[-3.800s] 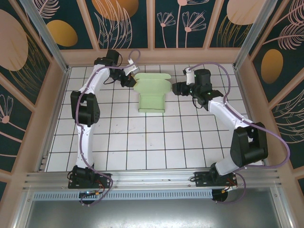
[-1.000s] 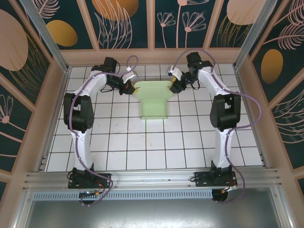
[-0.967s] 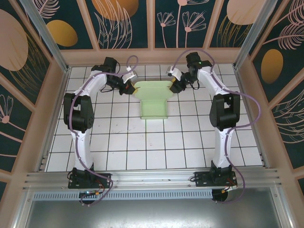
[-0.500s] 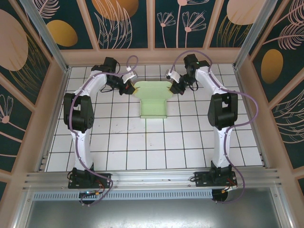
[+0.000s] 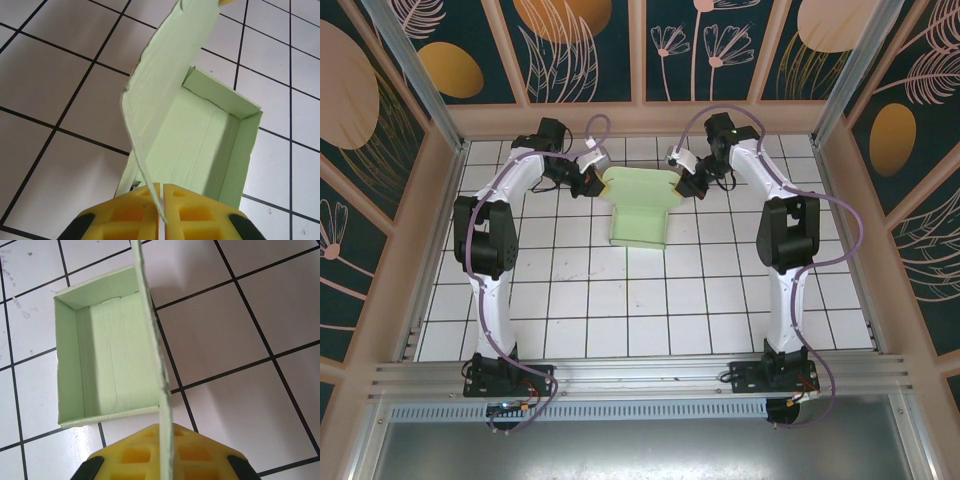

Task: Fold the paper box

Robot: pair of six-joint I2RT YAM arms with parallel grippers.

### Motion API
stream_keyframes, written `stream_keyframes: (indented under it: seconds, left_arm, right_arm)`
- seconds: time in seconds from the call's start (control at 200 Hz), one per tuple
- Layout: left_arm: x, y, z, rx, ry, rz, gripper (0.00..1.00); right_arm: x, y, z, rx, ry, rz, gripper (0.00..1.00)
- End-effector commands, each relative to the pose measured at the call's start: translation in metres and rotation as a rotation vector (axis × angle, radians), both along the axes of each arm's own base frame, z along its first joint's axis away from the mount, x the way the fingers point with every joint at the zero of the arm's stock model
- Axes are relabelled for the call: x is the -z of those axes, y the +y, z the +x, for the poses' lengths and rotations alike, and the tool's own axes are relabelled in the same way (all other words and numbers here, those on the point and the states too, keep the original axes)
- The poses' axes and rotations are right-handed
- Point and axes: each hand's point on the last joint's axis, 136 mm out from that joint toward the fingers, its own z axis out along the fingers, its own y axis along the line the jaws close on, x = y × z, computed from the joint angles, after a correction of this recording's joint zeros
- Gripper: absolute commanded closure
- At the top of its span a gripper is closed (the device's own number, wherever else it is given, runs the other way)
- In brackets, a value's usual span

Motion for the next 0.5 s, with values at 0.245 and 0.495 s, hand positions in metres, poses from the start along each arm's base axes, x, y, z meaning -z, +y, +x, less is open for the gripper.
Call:
stream_keyframes:
  seconds: [0.245,0.495]
  left_arm:
    - [0.007,-0.004,0.009,0.000,-0.002,0.002,1.00]
    - [0.006,0.005,0.024,-0.070,-0.093,0.051,0.58]
  right_arm:
    - [-0.009,0.004,-0.006,-0.017,0.007,0.006,1.00]
    - [-0.011,0.004,-0.010,-0.027,0.007,0.009,1.00]
